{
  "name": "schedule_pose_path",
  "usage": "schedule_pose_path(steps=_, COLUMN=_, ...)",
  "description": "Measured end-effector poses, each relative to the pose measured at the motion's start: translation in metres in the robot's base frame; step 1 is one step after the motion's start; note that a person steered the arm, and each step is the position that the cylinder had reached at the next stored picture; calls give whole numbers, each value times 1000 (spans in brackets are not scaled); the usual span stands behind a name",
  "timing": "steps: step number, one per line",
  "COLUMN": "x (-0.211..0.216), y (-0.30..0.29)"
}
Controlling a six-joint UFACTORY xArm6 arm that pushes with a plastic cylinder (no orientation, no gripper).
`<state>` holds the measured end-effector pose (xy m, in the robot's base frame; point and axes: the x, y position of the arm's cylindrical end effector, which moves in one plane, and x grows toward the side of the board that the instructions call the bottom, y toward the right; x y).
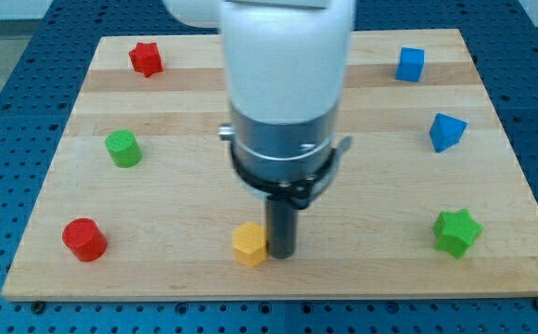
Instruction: Push the red circle below to the green circle
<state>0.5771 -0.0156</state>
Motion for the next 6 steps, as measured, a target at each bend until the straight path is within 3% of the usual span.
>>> schedule_pose_path(steps=3, x=0, y=-86)
schedule_pose_path(steps=4, x=0, y=-91)
schedule_pose_path(steps=5, x=39, y=-86)
schedule_pose_path(steps=6, x=42, y=-86)
